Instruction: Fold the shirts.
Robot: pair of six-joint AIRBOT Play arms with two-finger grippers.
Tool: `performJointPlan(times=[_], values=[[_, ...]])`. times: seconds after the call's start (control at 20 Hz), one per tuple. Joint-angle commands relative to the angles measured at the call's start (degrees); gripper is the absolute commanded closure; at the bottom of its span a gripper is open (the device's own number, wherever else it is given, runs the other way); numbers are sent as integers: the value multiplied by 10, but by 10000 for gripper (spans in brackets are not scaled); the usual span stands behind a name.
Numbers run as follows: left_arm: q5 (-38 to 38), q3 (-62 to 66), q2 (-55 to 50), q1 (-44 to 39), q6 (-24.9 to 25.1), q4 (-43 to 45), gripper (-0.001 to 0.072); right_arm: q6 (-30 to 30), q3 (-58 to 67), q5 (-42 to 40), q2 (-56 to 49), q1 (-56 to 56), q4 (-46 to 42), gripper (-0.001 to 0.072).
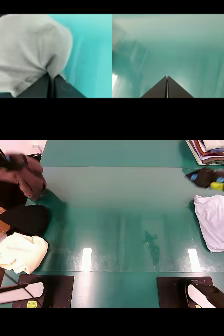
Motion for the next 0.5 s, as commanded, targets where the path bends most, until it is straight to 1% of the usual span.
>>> performJointPlan(times=[0.0, 0.1, 0.25, 0.35, 0.45], values=[[-35, 38, 119, -101, -3, -4, 673, 0, 85, 0, 0, -47, -1, 695], [-57, 38, 160, -171, -43, -3, 673, 0, 122, 0, 0, -73, 0, 695], [-96, 28, 164, -274, -100, 5, 673, 0, 154, 5, 0, -97, 0, 694], [-79, -26, 161, -341, -138, 5, 673, -2, 158, 14, 0, -100, 0, 695], [-42, -112, 161, -401, -181, 4, 672, -3, 158, 34, 0, -100, -1, 695]])
